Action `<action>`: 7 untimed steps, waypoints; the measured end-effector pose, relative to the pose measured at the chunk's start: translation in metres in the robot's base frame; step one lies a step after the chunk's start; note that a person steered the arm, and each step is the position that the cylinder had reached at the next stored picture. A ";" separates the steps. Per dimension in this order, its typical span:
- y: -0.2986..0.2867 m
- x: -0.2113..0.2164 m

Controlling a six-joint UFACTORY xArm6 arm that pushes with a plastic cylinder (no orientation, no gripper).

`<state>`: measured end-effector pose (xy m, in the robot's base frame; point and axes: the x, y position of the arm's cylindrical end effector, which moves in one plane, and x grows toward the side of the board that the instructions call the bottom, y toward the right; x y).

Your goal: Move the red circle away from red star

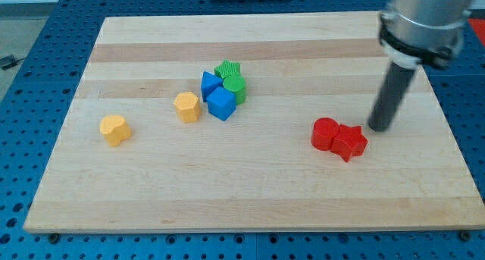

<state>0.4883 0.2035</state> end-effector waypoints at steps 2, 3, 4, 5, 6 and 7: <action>-0.032 0.004; -0.078 0.003; -0.127 0.003; -0.165 0.003; -0.171 0.003; -0.174 0.003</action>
<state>0.4914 0.0296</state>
